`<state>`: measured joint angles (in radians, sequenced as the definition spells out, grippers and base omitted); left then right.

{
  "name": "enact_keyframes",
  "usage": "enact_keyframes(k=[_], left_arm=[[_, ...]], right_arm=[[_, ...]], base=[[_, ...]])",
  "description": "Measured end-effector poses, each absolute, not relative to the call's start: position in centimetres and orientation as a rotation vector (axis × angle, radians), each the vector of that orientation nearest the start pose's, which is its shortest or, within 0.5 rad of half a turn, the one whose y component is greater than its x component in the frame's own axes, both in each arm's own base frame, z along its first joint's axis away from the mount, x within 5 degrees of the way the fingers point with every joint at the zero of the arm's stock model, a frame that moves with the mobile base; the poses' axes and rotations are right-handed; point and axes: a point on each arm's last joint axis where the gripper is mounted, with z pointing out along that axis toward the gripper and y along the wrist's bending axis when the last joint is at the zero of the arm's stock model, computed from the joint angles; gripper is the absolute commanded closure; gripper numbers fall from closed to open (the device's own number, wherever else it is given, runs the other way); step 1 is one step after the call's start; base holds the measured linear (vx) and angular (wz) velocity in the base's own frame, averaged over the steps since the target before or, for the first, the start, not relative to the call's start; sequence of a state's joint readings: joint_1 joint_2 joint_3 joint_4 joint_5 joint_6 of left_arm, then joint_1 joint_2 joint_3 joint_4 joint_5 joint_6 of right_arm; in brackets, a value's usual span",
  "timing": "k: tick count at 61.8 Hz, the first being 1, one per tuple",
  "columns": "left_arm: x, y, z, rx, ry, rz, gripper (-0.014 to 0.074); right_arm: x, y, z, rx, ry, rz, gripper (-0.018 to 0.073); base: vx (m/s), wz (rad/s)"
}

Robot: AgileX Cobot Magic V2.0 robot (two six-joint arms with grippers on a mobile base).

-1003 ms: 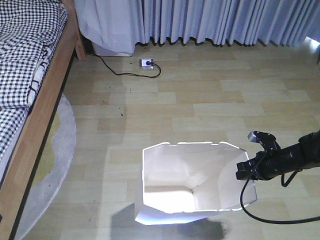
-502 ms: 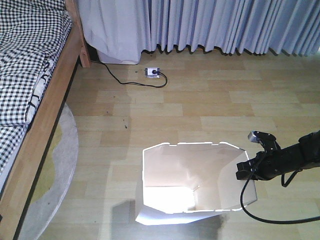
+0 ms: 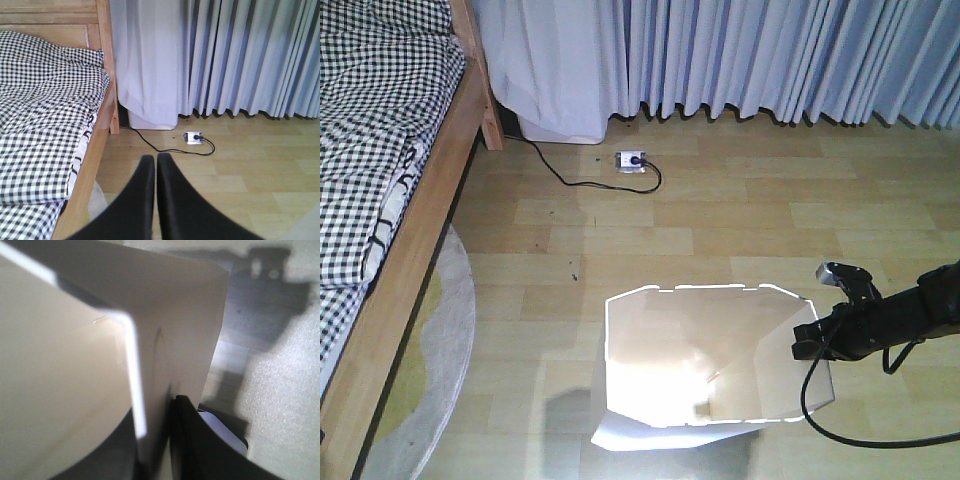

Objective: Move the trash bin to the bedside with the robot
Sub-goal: 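Keep carrying the bin forward to the floor beside the bed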

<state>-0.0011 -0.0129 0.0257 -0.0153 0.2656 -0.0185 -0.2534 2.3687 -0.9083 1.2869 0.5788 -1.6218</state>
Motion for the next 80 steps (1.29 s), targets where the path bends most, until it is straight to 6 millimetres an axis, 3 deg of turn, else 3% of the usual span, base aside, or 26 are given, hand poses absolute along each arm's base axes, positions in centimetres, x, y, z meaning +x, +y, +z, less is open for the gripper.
enact_keyframes(k=[80], left_arm=[[5.49,-0.04,18.11,-0.025,1.762,-0.029,0.0602]], right_arm=[[30.36,-2.92,-2.64,-0.196,2.848,0.761,0.0566]], base=[[0.21,-0.01]])
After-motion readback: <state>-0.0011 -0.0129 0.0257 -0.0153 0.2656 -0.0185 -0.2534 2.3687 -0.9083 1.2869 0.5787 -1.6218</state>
